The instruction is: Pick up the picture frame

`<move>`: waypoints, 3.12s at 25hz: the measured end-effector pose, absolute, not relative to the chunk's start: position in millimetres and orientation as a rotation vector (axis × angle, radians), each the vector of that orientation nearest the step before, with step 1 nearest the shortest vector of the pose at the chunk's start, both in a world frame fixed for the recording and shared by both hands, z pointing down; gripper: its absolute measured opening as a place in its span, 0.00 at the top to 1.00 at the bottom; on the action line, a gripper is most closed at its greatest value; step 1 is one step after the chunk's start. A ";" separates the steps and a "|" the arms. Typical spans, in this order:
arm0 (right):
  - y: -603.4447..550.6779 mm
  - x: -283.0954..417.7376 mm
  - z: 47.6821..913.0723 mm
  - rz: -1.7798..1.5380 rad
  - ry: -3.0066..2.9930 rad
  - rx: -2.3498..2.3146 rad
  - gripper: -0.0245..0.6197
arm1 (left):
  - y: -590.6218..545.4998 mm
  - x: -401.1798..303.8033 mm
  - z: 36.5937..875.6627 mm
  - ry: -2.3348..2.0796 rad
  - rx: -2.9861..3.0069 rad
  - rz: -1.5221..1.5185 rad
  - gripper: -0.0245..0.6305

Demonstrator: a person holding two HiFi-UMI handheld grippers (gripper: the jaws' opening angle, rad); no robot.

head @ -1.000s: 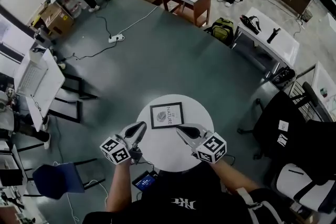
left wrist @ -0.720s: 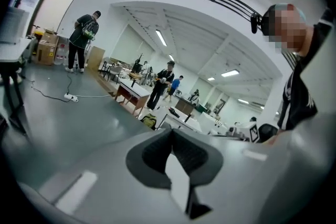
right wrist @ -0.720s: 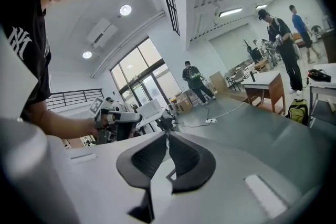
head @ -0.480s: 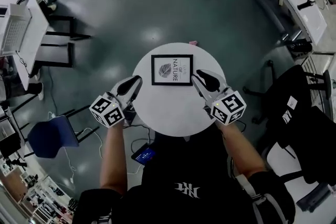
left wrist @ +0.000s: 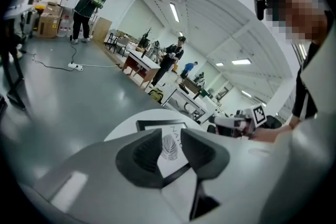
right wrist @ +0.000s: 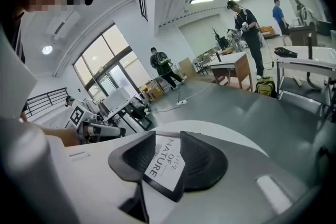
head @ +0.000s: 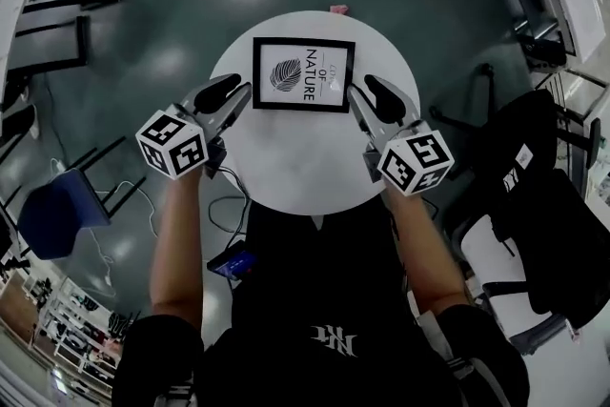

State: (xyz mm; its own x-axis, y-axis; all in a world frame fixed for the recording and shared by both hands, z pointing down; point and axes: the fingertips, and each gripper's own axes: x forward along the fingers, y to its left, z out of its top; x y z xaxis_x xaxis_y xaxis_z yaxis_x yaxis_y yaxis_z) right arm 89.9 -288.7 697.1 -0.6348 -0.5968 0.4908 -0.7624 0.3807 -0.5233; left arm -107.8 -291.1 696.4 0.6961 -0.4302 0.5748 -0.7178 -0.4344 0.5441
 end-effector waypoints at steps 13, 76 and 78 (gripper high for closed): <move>-269.0 94.0 775.3 1.129 -2.190 1.185 0.72 | -286.7 -105.2 764.9 -0.887 2.004 0.637 0.73; -281.5 76.2 538.8 0.516 -2.275 1.534 0.84 | -292.1 -108.4 552.7 -0.990 2.294 0.444 0.82; -254.2 73.4 509.7 0.429 -2.303 1.581 0.84 | -269.1 -111.3 524.9 -1.009 2.371 0.382 0.82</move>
